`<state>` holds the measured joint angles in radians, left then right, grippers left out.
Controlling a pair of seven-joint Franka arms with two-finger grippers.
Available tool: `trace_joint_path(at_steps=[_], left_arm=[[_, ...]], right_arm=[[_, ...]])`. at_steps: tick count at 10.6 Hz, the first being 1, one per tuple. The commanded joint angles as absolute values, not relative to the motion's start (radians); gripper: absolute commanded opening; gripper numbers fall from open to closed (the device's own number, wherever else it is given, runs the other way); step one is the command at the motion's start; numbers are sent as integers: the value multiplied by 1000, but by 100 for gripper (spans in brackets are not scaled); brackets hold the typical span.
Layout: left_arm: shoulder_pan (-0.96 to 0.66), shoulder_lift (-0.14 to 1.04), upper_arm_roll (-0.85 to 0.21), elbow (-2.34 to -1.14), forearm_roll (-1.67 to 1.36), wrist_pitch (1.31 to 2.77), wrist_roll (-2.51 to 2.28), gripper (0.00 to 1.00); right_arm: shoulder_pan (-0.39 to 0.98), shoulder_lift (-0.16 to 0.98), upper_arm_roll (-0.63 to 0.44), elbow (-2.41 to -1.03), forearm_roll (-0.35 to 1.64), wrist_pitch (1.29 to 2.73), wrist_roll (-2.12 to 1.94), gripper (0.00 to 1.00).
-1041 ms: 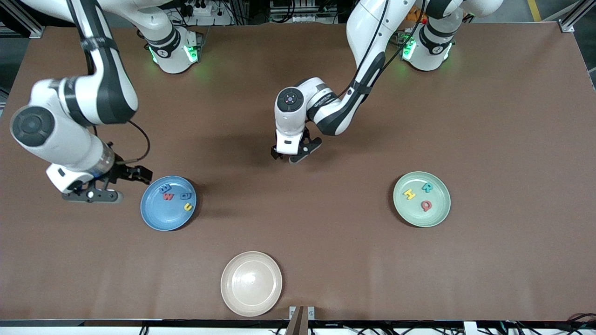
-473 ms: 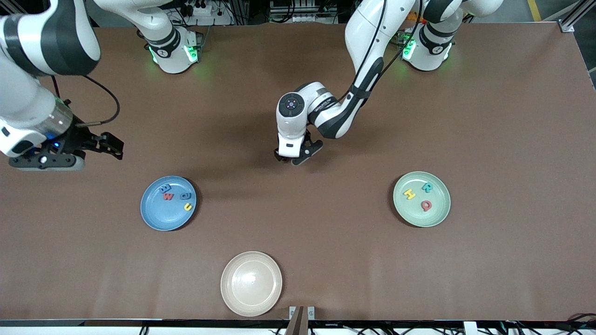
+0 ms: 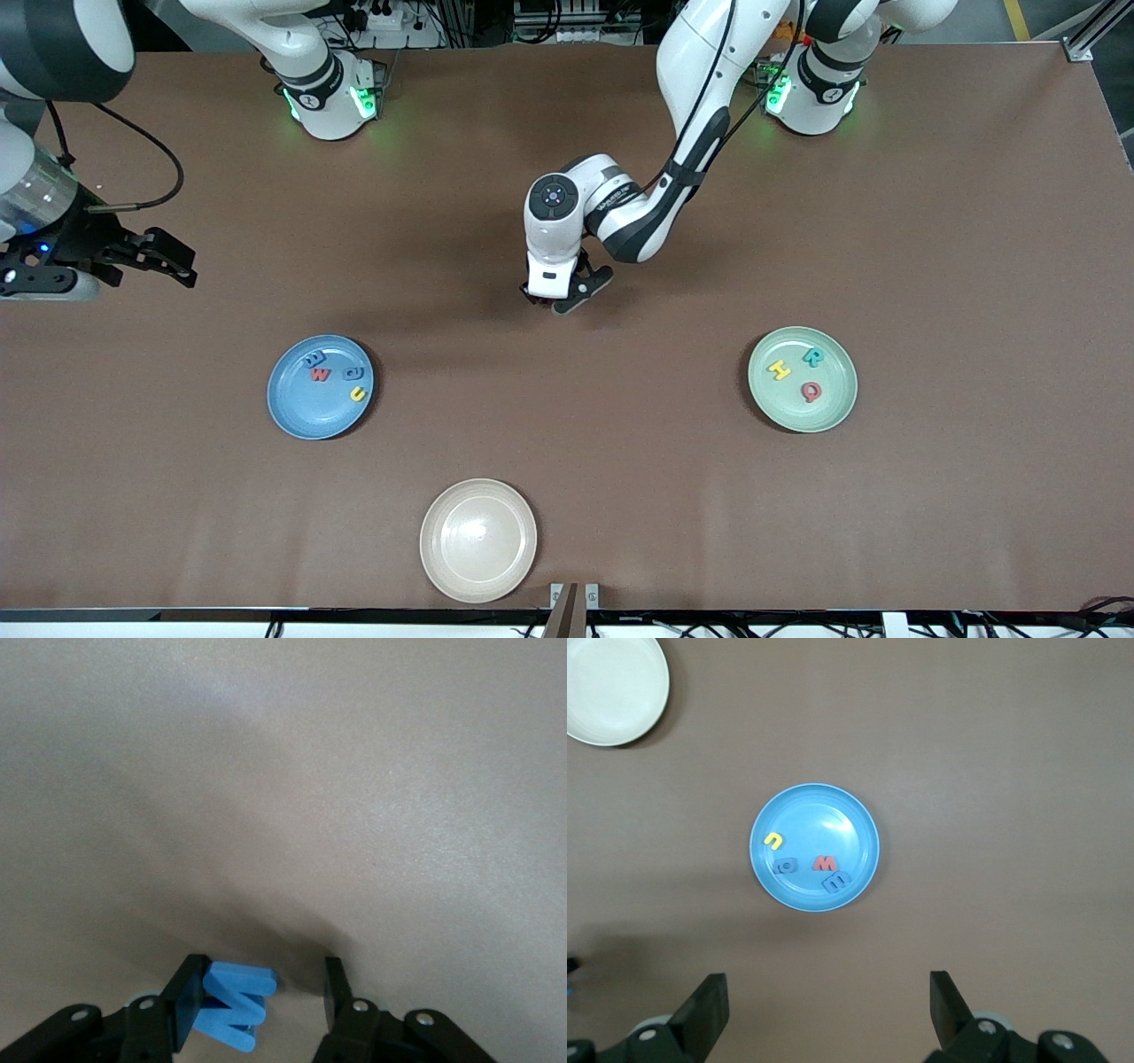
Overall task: Sort upper and lower case letters into plates
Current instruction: 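Grasp the blue M with the left gripper while the right gripper withdraws, then lift and carry the blue M over the green plate with the left gripper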
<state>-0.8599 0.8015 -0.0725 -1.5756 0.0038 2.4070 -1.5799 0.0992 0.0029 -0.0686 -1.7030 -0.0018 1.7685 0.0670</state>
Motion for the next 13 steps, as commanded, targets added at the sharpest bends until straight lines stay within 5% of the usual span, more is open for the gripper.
trace_joint_path(at_steps=[1, 4, 9, 13], left_arm=[[-879, 801, -69, -1577, -11, 2411, -1617, 45], [-879, 799, -71, -1577, -11, 2410, -1617, 22], [-858, 752, -69, -1571, -11, 2360, -1586, 17], [-689, 677, -69, -1572, -11, 2298, -1335, 17]], right_arm=[[20, -17, -11, -1637, 32, 1685, 63, 100], [-11, -17, -8, -1611, 34, 1628, 55, 100], [-28, -23, 31, -1611, 34, 1612, 66, 100], [-15, -23, 43, -1570, 34, 1547, 66, 100]])
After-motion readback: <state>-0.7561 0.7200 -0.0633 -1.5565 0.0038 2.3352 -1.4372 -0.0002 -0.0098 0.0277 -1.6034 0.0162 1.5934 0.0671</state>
